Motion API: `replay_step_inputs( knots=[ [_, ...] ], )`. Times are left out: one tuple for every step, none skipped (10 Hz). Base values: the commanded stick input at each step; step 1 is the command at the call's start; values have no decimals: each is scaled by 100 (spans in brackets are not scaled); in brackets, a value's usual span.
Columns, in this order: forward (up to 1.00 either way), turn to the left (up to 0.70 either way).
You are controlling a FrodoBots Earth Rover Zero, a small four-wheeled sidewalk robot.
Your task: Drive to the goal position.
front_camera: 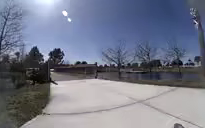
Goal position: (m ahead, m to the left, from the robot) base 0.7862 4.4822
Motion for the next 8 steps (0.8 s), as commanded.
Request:
replay_step_inputs(
  knots=[
    [85, 0],
    [85, 0],
    [85, 0],
    [85, 0],
    [85, 0],
    [85, 0],
    [85, 0],
    [85, 0]
  ],
)
